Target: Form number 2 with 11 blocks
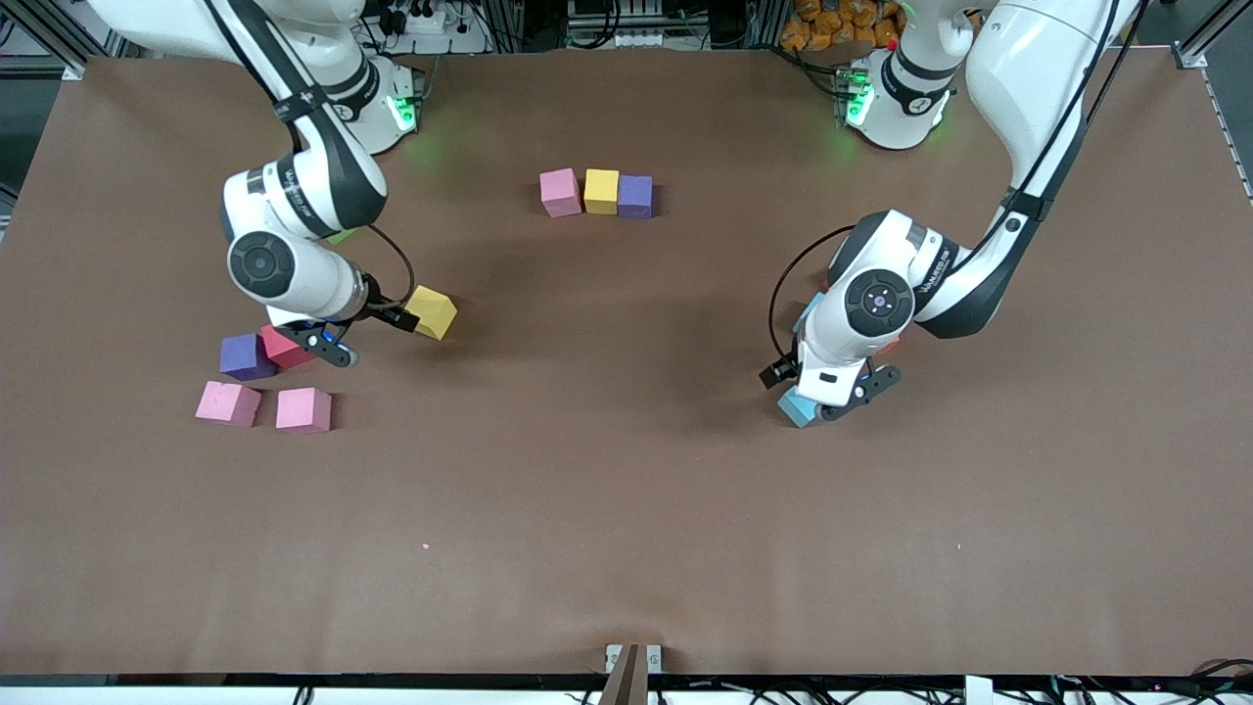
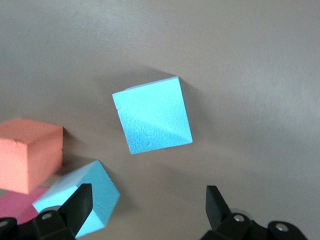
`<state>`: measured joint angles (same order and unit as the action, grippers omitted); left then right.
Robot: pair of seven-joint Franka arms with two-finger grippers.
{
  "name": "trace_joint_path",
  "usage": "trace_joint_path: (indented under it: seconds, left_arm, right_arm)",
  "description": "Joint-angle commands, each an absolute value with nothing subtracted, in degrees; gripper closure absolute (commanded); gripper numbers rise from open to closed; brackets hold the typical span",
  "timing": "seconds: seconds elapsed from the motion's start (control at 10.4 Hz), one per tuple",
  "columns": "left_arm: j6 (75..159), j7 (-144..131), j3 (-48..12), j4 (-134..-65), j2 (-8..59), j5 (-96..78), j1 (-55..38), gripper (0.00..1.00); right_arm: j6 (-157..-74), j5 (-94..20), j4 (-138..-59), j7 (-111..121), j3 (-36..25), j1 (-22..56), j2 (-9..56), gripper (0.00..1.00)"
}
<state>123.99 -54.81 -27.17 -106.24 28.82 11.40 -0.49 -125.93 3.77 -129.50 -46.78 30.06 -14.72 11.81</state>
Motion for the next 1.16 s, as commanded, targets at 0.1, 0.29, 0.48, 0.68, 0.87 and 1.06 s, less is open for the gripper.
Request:
trace_joint_path:
  seconds: [0.1,0.29,0.48,0.68,0.87,1.06]
  left_arm:
    - [122.61,-36.79,-27.6,-106.43,28.21,12.57,2.98,0.0]
    - [123.39,-30.87,-27.69,-108.36,27.6,12.66,3.87,0.0]
    - [125.93,-32.86,-27.69,-107.58,28.47,11.78,3.34,0.0]
    - [126.47,-39.34,-27.51,-105.74,29.79,12.3,2.99,0.0]
    - [126.47,-38.5,-27.68,-106.78,29.27,13.53,3.6,0.0]
    - [127.08,-35.18,-28.21,-109.76,28.31,13.89,3.52,0.0]
  right_arm:
    - [-135.86,4.04,-135.43,-44.83,31.11,-14.86,10.11,0.0]
    - [-138.24,4.04,-136.4,-42.89,31.11,-14.68,10.89,0.01]
    - [-142.71,4.04,-137.98,-42.89,31.2,-14.07,12.56,0.04]
    - [-145.62,4.04,-139.3,-42.89,31.2,-13.63,13.62,0.06]
    - [-148.52,4.13,-140.27,-42.89,31.11,-13.27,15.11,0.13]
    - [-148.8,4.74,-140.54,-42.63,31.11,-12.57,15.38,0.5]
